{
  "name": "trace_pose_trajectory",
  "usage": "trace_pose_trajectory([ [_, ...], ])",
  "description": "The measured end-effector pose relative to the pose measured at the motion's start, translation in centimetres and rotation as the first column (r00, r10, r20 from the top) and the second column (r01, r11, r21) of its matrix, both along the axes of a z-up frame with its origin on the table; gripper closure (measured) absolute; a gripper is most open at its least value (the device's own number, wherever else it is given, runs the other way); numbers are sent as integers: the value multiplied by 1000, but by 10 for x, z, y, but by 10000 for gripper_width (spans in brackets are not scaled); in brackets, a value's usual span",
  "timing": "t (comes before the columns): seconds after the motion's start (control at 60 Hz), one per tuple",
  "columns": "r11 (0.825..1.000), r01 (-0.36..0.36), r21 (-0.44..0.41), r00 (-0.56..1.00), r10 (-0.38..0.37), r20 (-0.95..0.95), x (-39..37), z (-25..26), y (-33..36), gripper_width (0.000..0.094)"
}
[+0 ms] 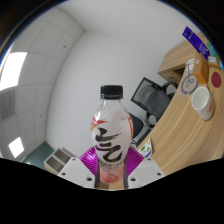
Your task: Pour water
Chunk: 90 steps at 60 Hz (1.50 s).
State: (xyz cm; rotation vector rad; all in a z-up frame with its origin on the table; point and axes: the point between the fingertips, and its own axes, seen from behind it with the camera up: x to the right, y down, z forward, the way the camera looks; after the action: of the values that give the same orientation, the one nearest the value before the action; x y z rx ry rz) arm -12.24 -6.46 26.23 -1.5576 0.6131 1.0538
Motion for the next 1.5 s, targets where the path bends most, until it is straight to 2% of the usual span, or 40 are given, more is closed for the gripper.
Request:
trace_pose_trajectory([
  [0.133, 998, -17, -58, 947, -3, -323, 50, -9, 42, 620],
  [0.233, 994, -39, -97, 815, -25, -579, 86, -23, 62, 618],
  [0.333, 988, -75, -133, 661, -50, -748, 109, -46, 76, 618],
  [0.483, 976, -113, -185, 518, -101, -849, 128, -77, 78, 620],
  [0.7, 971, -146, -191, 553, -80, -829, 137, -73, 73, 619],
  [0.817, 974, -134, -182, 704, -35, -709, 138, -55, 74, 618],
  [0.933, 987, -87, -133, 903, 22, -429, 155, -24, 75, 617],
  [1.067, 999, 34, -20, 998, -33, 47, 213, 21, 72, 618],
  [1.2, 984, 141, 106, 872, -174, 457, 283, 46, 67, 617],
  [1.317, 962, 220, 160, 696, -270, 666, 342, 31, 62, 618],
  [1.417, 955, 264, 137, 555, -267, 788, 380, -10, 63, 618],
  [1.5, 956, 279, 91, 486, -222, 845, 400, -60, 58, 618],
])
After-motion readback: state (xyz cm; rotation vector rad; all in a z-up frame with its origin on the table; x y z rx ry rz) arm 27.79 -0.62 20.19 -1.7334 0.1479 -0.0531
